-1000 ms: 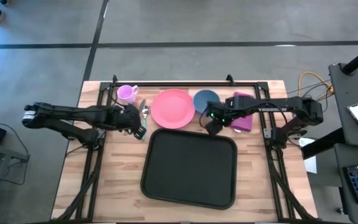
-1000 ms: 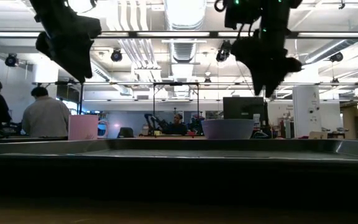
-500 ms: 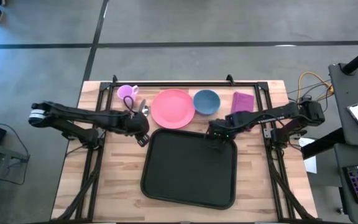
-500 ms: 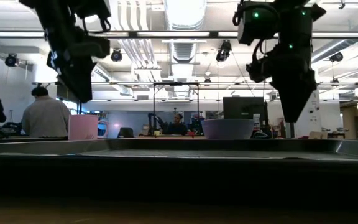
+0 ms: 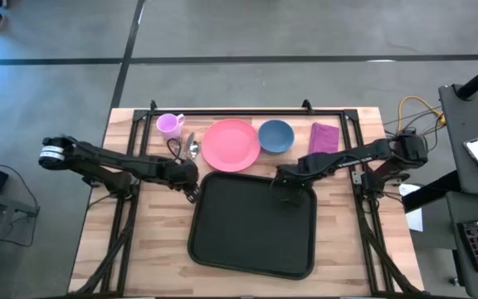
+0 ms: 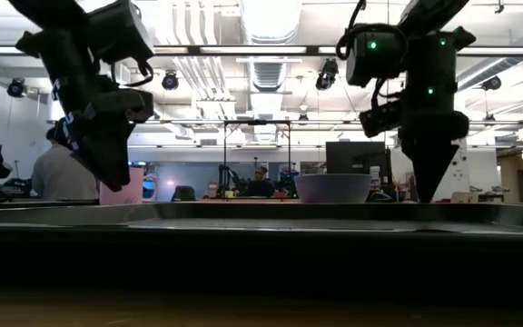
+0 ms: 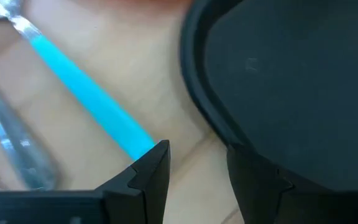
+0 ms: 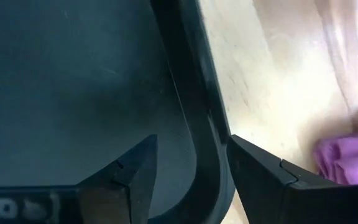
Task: Set up tray
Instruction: Put the pink plate on the black tray
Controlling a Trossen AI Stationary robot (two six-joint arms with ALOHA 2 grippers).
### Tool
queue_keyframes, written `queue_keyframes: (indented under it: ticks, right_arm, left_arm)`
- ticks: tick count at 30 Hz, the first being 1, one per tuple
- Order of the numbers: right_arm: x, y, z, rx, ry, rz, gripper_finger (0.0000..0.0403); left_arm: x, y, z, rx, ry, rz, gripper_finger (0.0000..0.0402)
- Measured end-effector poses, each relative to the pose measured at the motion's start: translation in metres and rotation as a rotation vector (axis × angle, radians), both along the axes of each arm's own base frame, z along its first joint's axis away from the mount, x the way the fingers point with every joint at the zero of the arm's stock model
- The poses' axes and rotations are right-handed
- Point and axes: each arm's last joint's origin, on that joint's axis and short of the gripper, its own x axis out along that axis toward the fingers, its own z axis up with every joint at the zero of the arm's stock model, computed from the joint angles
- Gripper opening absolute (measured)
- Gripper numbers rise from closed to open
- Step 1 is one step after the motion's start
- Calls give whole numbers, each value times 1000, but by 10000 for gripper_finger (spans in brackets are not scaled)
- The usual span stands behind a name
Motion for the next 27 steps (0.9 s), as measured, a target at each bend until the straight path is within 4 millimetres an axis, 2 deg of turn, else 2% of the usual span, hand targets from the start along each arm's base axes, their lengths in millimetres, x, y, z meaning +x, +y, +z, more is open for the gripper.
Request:
queue_keyframes:
  ticks: [8, 12, 18, 27]
  right_arm:
    - [11, -2, -20, -37, 60, 103, 180]
    - [17, -6, -21, -68, 64, 99, 180]
    - [26, -14, -10, -214, 28, 62, 179]
    - [32, -20, 12, -327, -34, 22, 182]
  left_arm:
    - [-1, 0, -8, -24, -35, 32, 141]
    - [-1, -2, -8, -33, -34, 21, 141]
    - [-1, -5, -8, -51, -38, 22, 141]
    - [2, -6, -3, -53, -57, 16, 141]
